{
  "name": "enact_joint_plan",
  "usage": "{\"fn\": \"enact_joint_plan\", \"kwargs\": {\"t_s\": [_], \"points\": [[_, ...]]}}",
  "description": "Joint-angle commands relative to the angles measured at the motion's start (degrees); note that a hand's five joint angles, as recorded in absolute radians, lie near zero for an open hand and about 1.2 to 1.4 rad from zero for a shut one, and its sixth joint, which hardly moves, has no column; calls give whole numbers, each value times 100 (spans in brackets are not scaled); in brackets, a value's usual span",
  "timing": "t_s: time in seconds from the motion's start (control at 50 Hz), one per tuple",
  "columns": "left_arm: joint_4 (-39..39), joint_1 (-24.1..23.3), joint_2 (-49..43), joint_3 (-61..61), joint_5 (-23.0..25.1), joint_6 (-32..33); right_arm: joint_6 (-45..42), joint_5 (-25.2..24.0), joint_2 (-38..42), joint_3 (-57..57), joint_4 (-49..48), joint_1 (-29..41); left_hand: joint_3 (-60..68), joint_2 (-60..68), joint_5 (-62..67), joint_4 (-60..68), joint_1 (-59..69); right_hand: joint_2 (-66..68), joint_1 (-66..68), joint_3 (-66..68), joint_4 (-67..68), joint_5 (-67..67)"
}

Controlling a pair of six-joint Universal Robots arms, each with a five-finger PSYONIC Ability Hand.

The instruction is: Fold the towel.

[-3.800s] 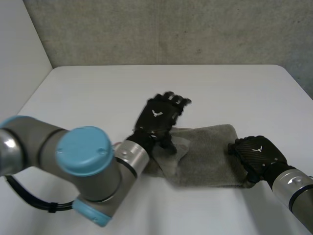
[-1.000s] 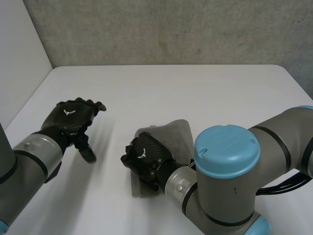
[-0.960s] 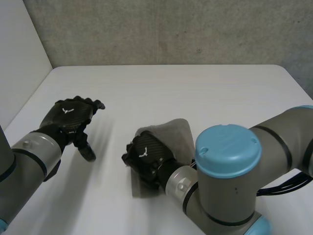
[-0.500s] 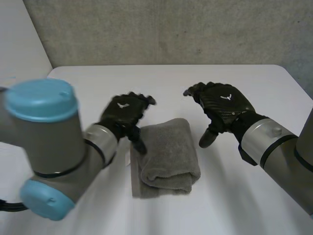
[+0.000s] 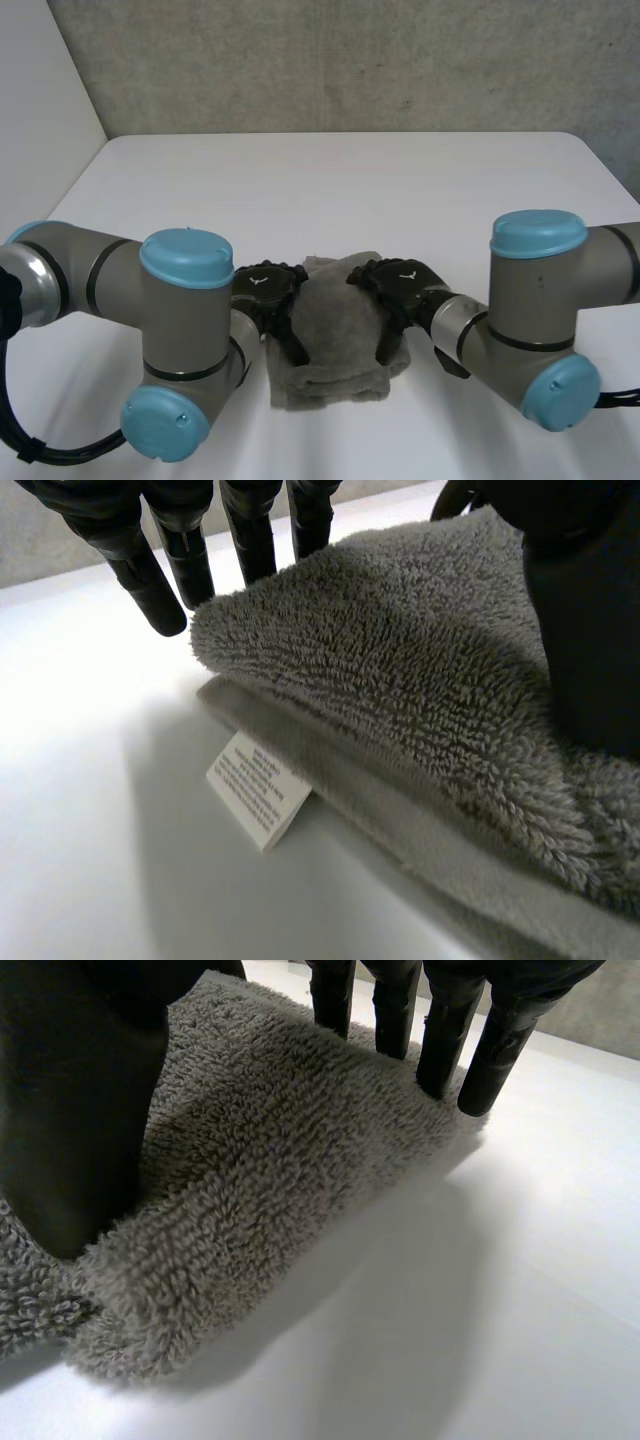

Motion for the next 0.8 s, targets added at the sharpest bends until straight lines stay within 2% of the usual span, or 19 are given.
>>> {"fn": "enact_joint_plan", "kwargs": {"t_s": [0.02,0.1,0.2,0.26,0.3,0.32,0.36,0.38,0.4,0.42,0.46,0.56,0.8], "points": [[-21,108,177,-6,11,11,10,72,127,-335,69,157,-322,-353,-1207,-414,-368,-413,-317,-368,-440,-318],[-21,143,476,117,20,20,10,81,-22,-485,166,157,-322,-353,-1207,-414,-368,-413,-317,-368,-440,-318],[-21,187,1048,381,28,-41,89,308,-1285,-756,333,104,-389,-420,-1275,-482,-435,-413,-317,-368,-440,-318],[-21,284,1408,565,20,-33,142,494,-1604,-889,359,69,-406,-437,-1291,-498,-452,-413,-317,-368,-440,-318],[-30,441,1775,766,11,-41,116,1123,-2015,-1230,386,34,-355,-387,-1241,-448,-401,-413,-317,-368,-440,-318],[-30,442,1777,768,11,-41,115,1127,-2017,-1232,386,34,-355,-387,-1241,-448,-401,-413,-317,-368,-440,-318],[-83,539,1970,882,20,-24,19,1809,-2245,-1521,508,-167,-355,-387,-1241,-448,-401,-413,-317,-368,-440,-318],[-205,634,2136,977,20,-15,19,1812,-2246,-1522,509,-168,-355,-387,-1241,-448,-401,-413,-317,-368,-440,-318],[-397,740,2251,1100,28,-15,-42,2065,-2298,-1600,587,-281,-355,-387,-1241,-448,-401,-413,-317,-368,-440,-318],[-399,741,2252,1102,28,-15,-43,2067,-2298,-1601,588,-282,-355,-387,-1241,-448,-401,-413,-317,-368,-440,-318],[-898,1029,2313,1329,37,-33,-130,2138,-2342,-1654,737,-352,-406,-437,-1291,-498,-451,-413,-317,-368,-440,-318],[-1523,1171,2305,1575,72,-85,-113,2024,-2351,-1645,860,-458,-456,-488,-1342,-549,-502,-413,-317,-368,-440,-318],[-1621,1224,2287,1646,90,-147,-78,1997,-2325,-1592,957,-458,-456,-488,-1342,-549,-502,-413,-317,-368,-440,-318]]}}
